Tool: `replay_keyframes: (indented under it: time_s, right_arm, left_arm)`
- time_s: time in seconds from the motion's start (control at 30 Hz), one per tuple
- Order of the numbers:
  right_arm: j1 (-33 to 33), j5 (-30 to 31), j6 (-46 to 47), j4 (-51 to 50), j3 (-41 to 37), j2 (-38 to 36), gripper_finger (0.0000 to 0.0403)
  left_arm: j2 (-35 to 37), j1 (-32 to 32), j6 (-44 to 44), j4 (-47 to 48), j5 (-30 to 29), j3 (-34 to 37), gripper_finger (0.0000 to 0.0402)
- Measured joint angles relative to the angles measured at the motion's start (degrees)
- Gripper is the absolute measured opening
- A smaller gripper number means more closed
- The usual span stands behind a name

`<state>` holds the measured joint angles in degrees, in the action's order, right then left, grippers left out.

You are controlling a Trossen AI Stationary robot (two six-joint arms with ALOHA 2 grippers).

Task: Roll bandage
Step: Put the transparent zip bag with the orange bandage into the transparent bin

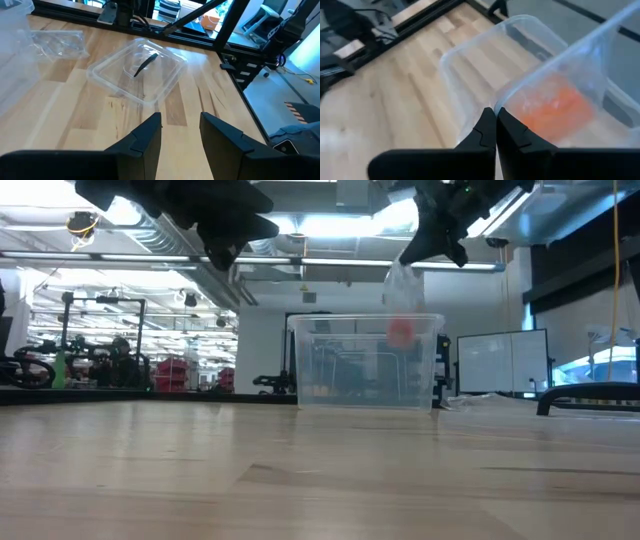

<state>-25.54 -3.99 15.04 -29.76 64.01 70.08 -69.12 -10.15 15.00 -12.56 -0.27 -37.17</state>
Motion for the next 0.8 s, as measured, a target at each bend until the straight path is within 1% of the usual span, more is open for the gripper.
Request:
replay_keyframes:
  time_s: [0.17, 0.4, 0.8]
  right_arm:
    - [0.00, -3.57, 0.97, -1.45, 0.00, -0.01, 0.0001]
    - [-1.30, -2.71, 1.49, -7.46, 0.00, 1.29, 0.0006]
    - [-2.07, -2.08, 5.42, -9.99, 0.00, 8.81, 0.0009]
  left_arm:
    - [0.00, 0.00, 1.07, 0.00, 0.00, 0.00, 0.0127]
    - [0.00, 0.00, 0.98, -0.10, -0.04, 0.00, 0.0127]
    - [0.00, 0.00, 1.37, -0.52, -0.40, 0.00, 0.0127]
